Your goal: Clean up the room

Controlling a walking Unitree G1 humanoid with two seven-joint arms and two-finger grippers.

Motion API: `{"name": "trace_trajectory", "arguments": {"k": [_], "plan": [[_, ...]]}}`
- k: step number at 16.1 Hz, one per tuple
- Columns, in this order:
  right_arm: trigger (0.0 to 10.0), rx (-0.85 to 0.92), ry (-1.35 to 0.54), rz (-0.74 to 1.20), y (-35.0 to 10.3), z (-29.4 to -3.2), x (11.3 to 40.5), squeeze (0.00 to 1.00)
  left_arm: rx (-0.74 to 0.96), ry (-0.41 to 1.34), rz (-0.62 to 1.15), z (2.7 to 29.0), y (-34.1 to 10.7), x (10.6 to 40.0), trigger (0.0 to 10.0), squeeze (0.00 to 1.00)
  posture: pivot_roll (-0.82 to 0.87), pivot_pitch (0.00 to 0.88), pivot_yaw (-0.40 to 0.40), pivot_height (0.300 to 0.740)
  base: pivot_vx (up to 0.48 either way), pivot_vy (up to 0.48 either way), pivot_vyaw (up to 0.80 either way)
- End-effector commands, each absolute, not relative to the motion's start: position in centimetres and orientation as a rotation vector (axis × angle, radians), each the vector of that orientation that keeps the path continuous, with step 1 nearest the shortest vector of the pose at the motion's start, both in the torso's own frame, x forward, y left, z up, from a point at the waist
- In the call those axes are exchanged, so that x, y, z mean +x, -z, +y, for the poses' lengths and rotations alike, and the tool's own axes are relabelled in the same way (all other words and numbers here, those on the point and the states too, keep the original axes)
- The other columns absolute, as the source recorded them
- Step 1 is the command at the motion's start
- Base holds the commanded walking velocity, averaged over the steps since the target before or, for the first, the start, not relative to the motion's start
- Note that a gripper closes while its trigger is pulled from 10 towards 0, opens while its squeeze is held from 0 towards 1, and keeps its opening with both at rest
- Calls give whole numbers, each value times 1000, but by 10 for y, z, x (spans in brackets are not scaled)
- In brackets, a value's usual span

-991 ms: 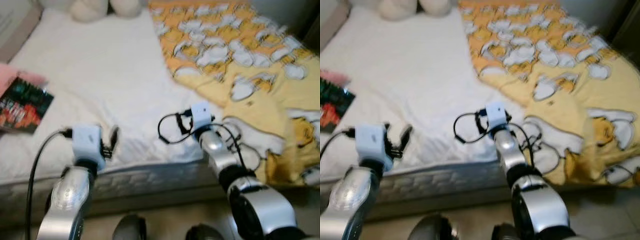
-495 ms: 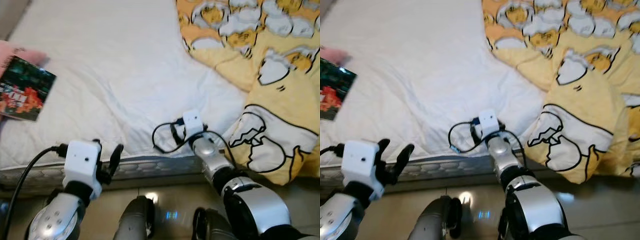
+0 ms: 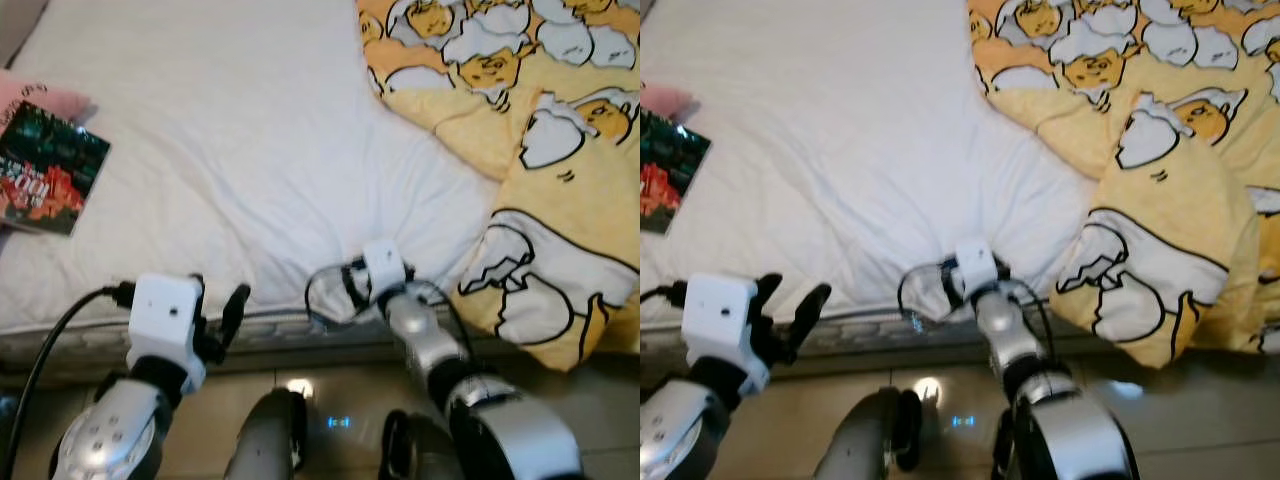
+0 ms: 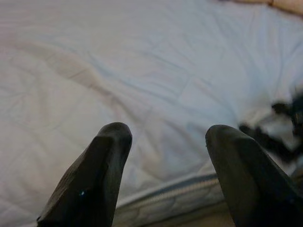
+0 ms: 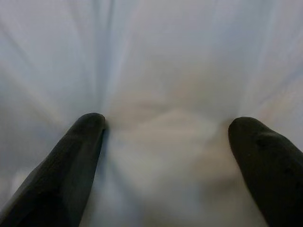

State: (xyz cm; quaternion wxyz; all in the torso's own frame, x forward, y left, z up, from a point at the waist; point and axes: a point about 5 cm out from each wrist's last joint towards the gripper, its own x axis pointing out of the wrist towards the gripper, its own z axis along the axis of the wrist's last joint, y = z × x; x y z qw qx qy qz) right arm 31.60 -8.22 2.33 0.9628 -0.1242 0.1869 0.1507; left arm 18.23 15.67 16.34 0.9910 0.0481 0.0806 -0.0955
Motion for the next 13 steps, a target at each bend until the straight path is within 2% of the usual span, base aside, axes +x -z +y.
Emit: {"name": "trace_trajectory", "arguments": {"k": [1,4,6,8,10,11,12,13], "plan": [[10000,-301,-375,644,35,-88,259,0,92,182,181,158,-158,186,10000,0,351,229,46,703,0,0,0],[10000,-314,-405,721,60,-96,224,0,82,191,149,154,-156,203,10000,0,304,164,14,703,0,0,0],[10000,-324,-416,716,60,-96,222,0,84,184,129,154,-155,214,10000,0,274,101,-11,703,0,0,0],[10000,-309,-403,648,47,-93,241,0,92,178,89,154,-154,235,10000,0,248,13,-40,703,0,0,0],[10000,-254,-406,452,16,-86,271,0,89,178,23,152,-163,248,10000,0,222,0,-61,703,0,0,0],[10000,-203,-479,247,-18,-77,287,0,79,184,-12,150,-167,255,10000,0,186,0,-72,703,0,0,0],[10000,-196,-493,211,-25,-76,289,0,79,185,-13,150,-167,258,10000,0,180,0,-73,703,0,0,0],[10000,-153,-560,111,-60,-76,292,0,57,188,-31,147,-170,260,10000,0,154,0,-81,703,0,0,0]]}}
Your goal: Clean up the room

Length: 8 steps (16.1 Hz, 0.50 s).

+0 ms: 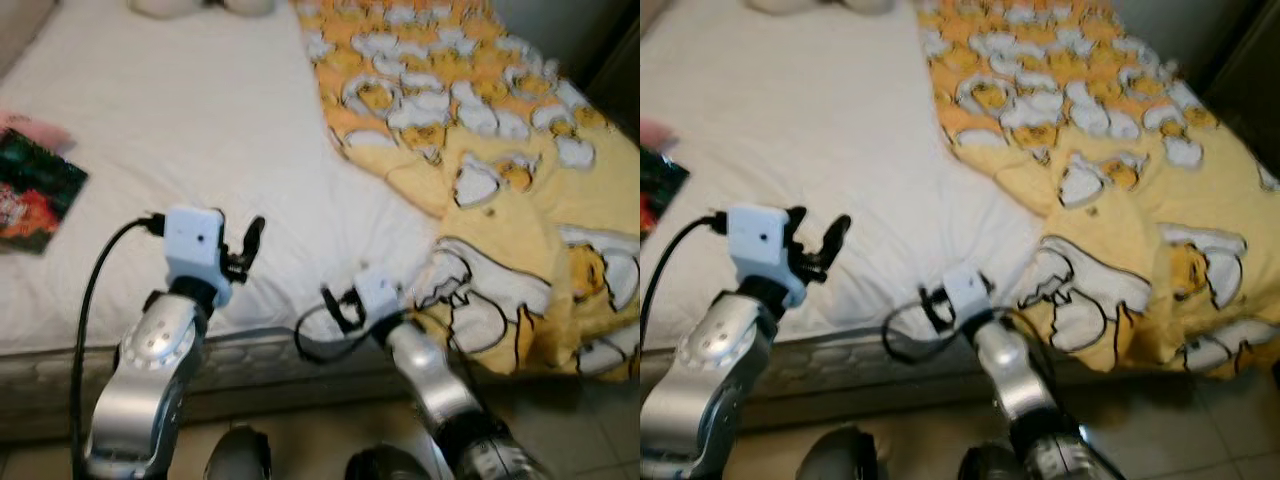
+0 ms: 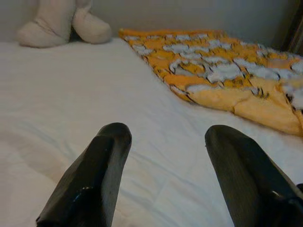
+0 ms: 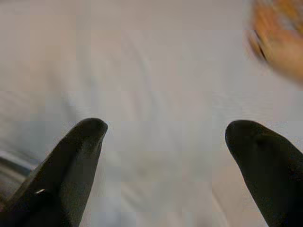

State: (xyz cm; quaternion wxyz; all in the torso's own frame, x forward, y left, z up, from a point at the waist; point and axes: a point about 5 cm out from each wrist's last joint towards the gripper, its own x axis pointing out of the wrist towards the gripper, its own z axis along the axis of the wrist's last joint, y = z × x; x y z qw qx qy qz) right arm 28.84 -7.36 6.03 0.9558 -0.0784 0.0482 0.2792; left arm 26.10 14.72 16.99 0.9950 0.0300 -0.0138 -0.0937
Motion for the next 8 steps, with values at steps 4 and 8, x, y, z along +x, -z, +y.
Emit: {"name": "trace_trajectory", "arguments": {"k": [4,8], "plan": [[10000,-37,-440,-16,-115,-106,329,0,35,158,-73,141,-171,291,10000,0,84,0,-56,703,0,0,0],[10000,-12,-247,-62,-122,-95,339,0,2,123,-86,146,-163,310,10000,0,52,0,-27,703,0,-234,0]]}}
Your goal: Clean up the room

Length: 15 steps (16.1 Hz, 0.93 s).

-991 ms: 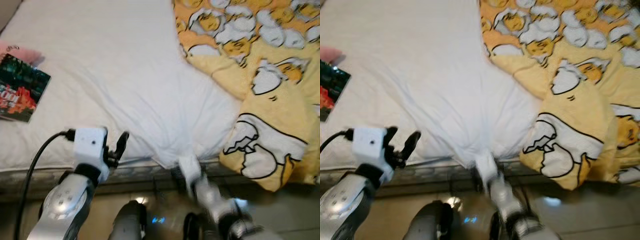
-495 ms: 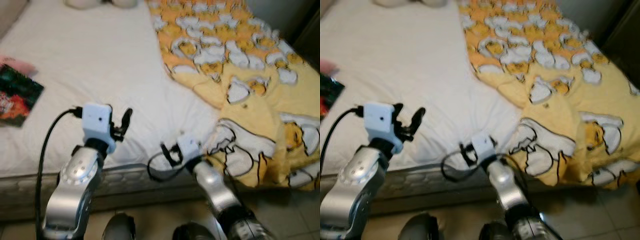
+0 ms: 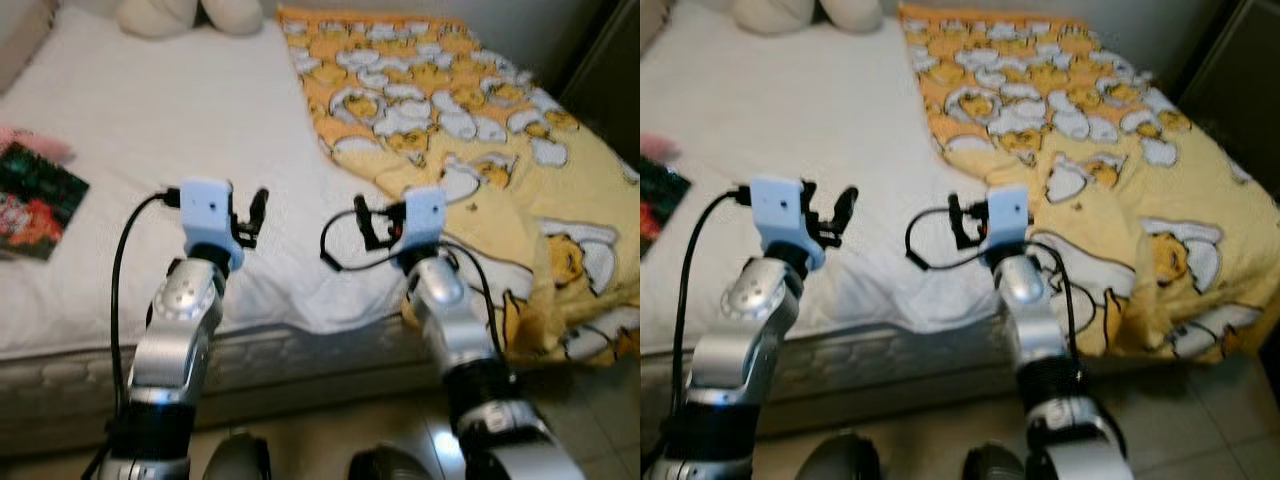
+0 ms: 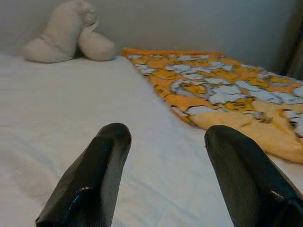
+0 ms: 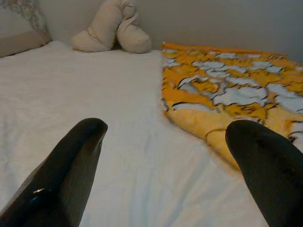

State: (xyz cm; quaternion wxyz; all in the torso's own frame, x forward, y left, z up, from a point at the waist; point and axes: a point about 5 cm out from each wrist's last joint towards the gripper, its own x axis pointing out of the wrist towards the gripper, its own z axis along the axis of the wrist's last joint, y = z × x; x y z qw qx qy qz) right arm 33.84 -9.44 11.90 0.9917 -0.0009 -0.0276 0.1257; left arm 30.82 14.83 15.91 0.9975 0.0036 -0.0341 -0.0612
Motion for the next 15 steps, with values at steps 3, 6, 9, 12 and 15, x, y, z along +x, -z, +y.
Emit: {"name": "trace_trajectory", "arguments": {"k": [3,6,9,12,15], "plan": [[10000,-17,-264,-34,-111,-90,336,0,-18,123,-81,144,-157,312,10000,0,41,0,-19,703,0,-469,0],[10000,-33,-216,-13,-102,-99,336,0,-14,131,-56,142,-146,312,10000,0,30,0,-11,703,0,-469,0],[10000,-61,-225,-7,-100,-101,336,0,1,131,-65,144,-146,314,10000,0,20,0,-10,703,0,-465,0],[10000,-68,-199,-15,-101,-109,338,0,11,136,-23,148,-138,321,10000,0,10,0,-8,703,0,-81,0],[10000,-76,-172,-24,-101,-115,337,0,21,118,-19,153,-137,325,10000,0,-4,0,-3,703,0,0,0]]}}
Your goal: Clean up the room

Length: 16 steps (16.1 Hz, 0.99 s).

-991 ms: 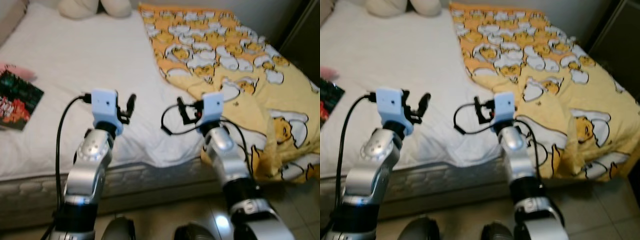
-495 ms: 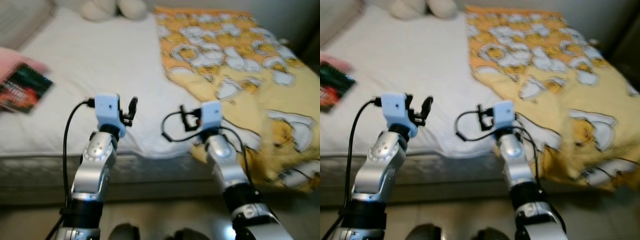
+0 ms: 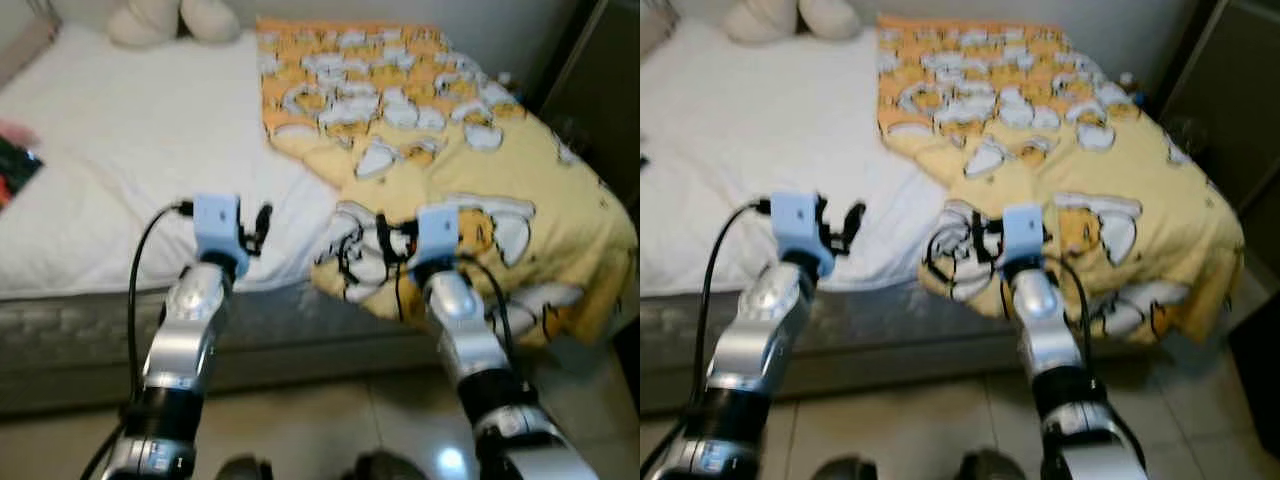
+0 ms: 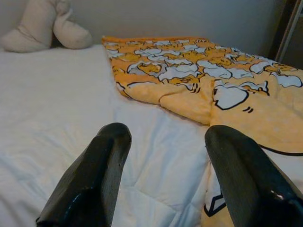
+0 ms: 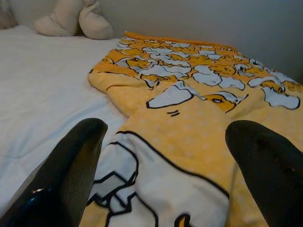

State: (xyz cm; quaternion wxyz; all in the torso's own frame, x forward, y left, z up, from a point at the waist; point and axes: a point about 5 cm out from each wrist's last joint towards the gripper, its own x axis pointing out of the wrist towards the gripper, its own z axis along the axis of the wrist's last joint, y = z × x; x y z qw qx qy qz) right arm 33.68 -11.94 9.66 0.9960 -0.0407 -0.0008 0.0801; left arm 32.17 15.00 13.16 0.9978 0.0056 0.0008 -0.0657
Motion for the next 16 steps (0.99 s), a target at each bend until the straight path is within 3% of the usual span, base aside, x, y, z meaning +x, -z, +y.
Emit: {"name": "trace_trajectory", "arguments": {"k": [1,11,16], "plan": [[10000,-94,-163,-8,-97,-116,336,0,20,124,-23,152,-137,326,10000,0,-4,0,-2,703,0,0,-781],[10000,-82,-144,8,-92,-119,336,0,9,132,-15,148,-131,328,10000,0,-13,0,2,703,0,0,-744],[10000,-91,-170,-29,-96,-113,335,0,-32,165,-4,146,-128,330,10000,0,-15,0,-3,703,212,239,0]]}}
